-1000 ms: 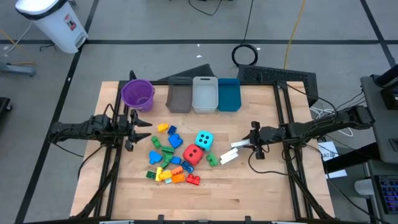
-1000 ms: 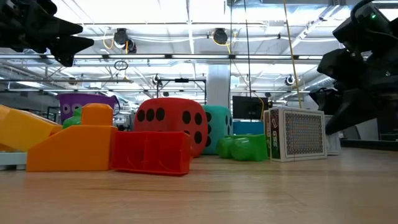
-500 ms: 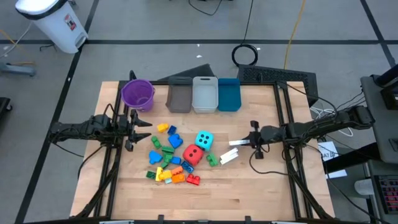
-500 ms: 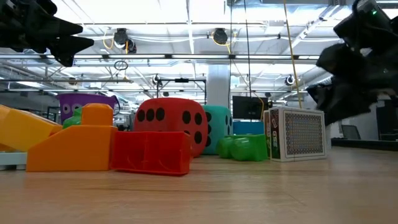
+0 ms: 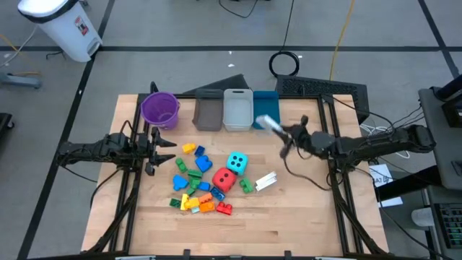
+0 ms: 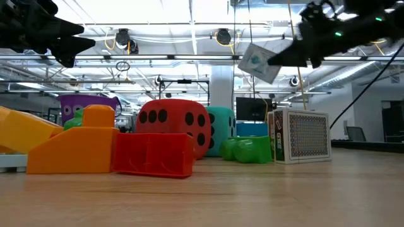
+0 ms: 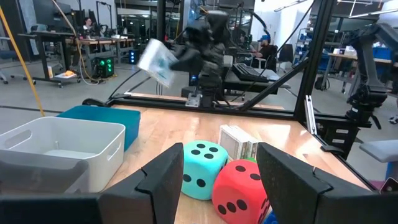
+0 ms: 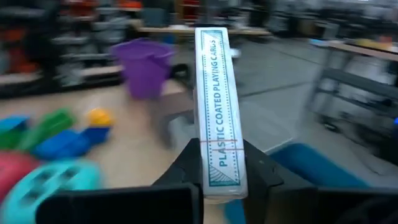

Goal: Pick & Place Toys
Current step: Put the blue deck of cards into the blue bin

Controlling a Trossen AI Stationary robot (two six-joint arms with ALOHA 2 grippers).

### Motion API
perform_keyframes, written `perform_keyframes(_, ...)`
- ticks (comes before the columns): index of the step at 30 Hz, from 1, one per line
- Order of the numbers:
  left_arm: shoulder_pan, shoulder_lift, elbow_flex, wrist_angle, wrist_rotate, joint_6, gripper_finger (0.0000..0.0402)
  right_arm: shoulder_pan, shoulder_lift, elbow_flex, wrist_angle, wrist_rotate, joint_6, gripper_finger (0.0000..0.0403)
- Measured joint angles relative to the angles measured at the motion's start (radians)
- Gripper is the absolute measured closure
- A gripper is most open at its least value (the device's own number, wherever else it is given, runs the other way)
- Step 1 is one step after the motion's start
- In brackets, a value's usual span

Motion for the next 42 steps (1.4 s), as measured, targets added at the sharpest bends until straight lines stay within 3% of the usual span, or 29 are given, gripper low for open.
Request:
perform_keyframes(7,0.0,0.0,0.0,0.0,0.0,0.0,0.0192,-0.23,0.231,0.123,0.002,0.041,0.071,0.0366)
perform_keyframes(12,0.0,0.0,0.0,-0.001,0.0,0.0,0.0192,-0.373,0.394,0.134,0.002,-0.038,0.123,0.0366)
perform_keyframes(16,0.0,0.0,0.0,-0.001,0.0,0.0,0.0192,-0.446,0.468,0.134,0.023,-0.171,0.157,0.0366)
perform_keyframes(21,0.0,0.0,0.0,-0.001,0.0,0.0,0.0192,-0.478,0.524,0.134,0.074,-0.244,0.153,0.0345)
perform_keyframes(32,0.0,0.0,0.0,0.0,0.0,0.0,0.0192,-0.49,0.587,0.134,0.134,-0.238,0.204,0.0287)
perform_keyframes(42,0.0,0.0,0.0,0.001,0.0,0.0,0.0192,-0.489,0.561,0.134,0.157,-0.248,0.055,0.0243)
